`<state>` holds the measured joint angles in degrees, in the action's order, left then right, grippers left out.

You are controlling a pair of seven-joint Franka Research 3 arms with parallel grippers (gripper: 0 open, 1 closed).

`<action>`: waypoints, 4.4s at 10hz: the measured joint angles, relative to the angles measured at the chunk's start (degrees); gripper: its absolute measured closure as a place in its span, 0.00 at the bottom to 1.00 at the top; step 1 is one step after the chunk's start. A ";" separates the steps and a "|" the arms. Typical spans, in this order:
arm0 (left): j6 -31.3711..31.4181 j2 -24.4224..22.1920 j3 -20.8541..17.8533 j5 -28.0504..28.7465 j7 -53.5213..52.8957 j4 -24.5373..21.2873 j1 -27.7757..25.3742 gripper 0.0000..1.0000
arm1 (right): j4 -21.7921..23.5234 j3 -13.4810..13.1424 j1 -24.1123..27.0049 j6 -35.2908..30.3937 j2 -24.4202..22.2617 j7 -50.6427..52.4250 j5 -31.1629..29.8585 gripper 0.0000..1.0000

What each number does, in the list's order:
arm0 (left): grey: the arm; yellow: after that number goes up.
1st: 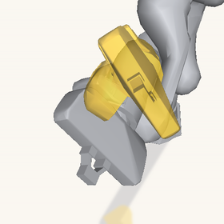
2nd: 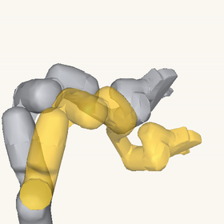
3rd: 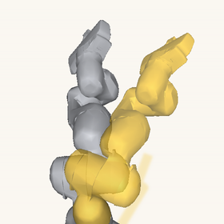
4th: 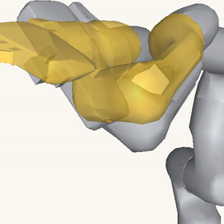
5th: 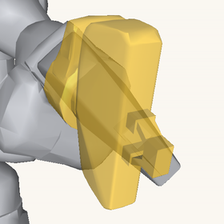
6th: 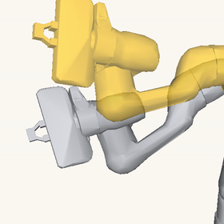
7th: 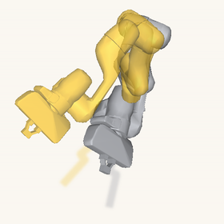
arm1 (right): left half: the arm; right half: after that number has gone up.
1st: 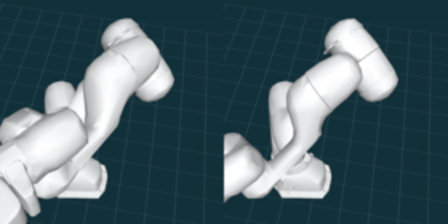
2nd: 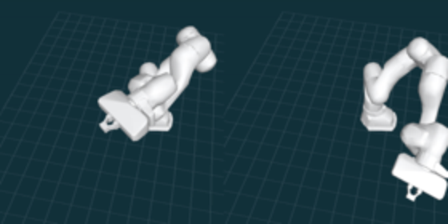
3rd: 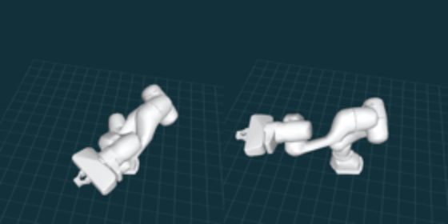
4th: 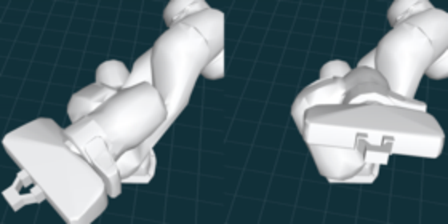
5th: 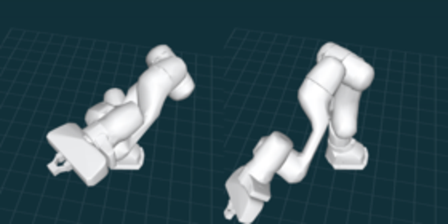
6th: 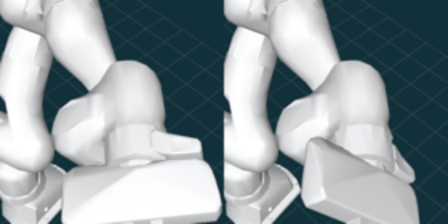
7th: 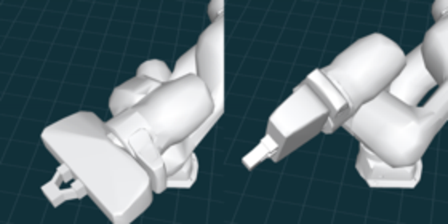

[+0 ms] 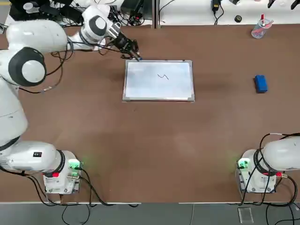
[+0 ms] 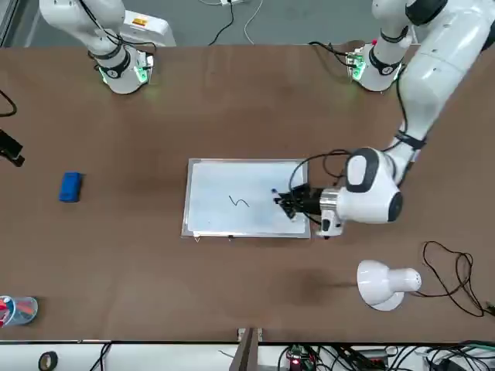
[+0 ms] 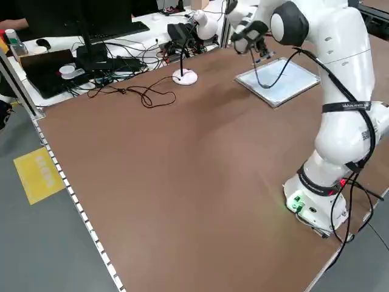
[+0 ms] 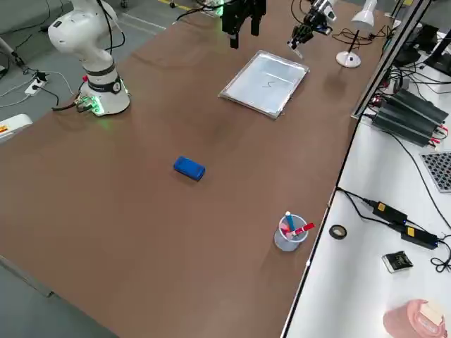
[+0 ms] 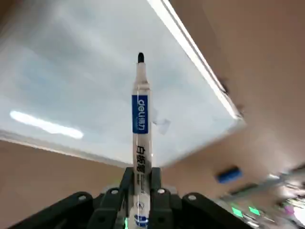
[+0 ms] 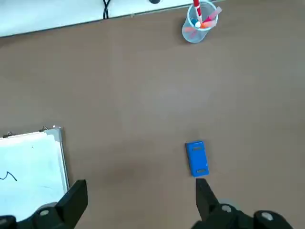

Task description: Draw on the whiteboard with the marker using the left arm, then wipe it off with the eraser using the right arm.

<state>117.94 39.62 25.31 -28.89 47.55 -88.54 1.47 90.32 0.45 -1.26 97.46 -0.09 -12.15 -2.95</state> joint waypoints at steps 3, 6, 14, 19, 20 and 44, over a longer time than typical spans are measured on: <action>-6.92 -2.15 0.03 13.96 -5.88 -0.42 -2.99 0.82 | 1.87 4.43 4.84 -0.23 0.02 0.87 -0.01 0.00; -9.55 -3.13 -0.04 26.25 -16.15 -3.51 -5.10 0.82 | 5.70 6.27 8.27 0.89 -0.06 5.10 -0.03 0.00; 0.18 -7.95 -0.09 43.41 -30.70 -20.08 -12.91 0.82 | 19.93 7.80 15.49 16.12 -0.88 21.29 -0.06 0.00; 12.76 -8.71 0.00 49.32 -33.84 -28.39 -18.82 0.82 | 33.62 7.77 20.28 40.90 4.19 32.06 -0.06 0.00; 13.77 -8.81 0.03 49.43 -34.06 -29.04 -19.29 0.82 | 35.10 7.69 20.95 45.12 6.13 33.59 -0.06 0.00; -10.39 -28.23 7.26 42.53 -33.83 -8.66 -19.53 0.00 | 56.58 6.49 26.22 79.34 16.05 39.71 0.03 0.00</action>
<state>107.55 11.40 32.57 13.64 13.73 -97.20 -18.06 146.89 6.94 24.95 176.81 15.96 27.56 -2.92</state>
